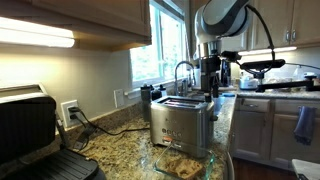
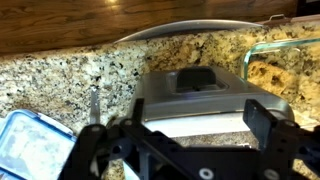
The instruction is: Put a slice of bread in the toaster and push the toaster lever down
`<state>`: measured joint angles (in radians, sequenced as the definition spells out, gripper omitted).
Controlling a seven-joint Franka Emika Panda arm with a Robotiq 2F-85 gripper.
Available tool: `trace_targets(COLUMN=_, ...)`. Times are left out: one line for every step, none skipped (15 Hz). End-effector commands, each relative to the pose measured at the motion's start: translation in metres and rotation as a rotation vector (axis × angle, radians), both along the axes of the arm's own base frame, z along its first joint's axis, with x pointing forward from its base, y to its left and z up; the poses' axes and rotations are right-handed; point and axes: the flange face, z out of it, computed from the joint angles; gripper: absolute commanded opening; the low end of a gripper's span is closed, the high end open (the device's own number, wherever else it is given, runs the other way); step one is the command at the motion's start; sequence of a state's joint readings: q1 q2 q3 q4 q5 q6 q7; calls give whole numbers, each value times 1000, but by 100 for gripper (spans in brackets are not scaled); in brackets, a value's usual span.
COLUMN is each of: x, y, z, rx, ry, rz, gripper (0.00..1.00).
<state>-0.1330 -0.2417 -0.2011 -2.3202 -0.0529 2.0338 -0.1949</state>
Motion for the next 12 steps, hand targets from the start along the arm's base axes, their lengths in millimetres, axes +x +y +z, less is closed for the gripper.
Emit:
trace_targets(x=-20, y=-1, z=0, rx=14, ry=-25, rz=9, gripper=100)
trace_targets(x=-25, y=-1, z=-1, rx=15, ry=-23, rz=10, gripper=100)
trace_targets(x=-26, y=0, z=-3, rx=14, ry=-22, rz=12, gripper=100)
trace_targets(x=-29, y=0, z=-4, rx=14, ry=-20, rz=11, gripper=100)
trace_targets(x=-29, y=1, z=-6, rx=17, ry=-17, rz=12, gripper=100)
trace_targets(x=-32, y=2, z=-7, rx=18, ry=-15, rz=14, gripper=100)
trace_targets(x=-30, y=4, z=-9, rx=21, ry=-10, rz=12, gripper=100)
trace_targets(x=-32, y=4, z=-9, rx=23, ry=-4, rz=12, gripper=100)
trace_targets(x=-18, y=4, z=-11, rx=17, ry=20, rz=3, gripper=100)
trace_targets(x=-19, y=4, z=-12, rx=18, ry=22, rz=3, gripper=100)
trace_targets(x=-19, y=4, z=-12, rx=18, ry=22, rz=3, gripper=100)
trace_targets(x=-19, y=4, z=-12, rx=18, ry=22, rz=3, gripper=100)
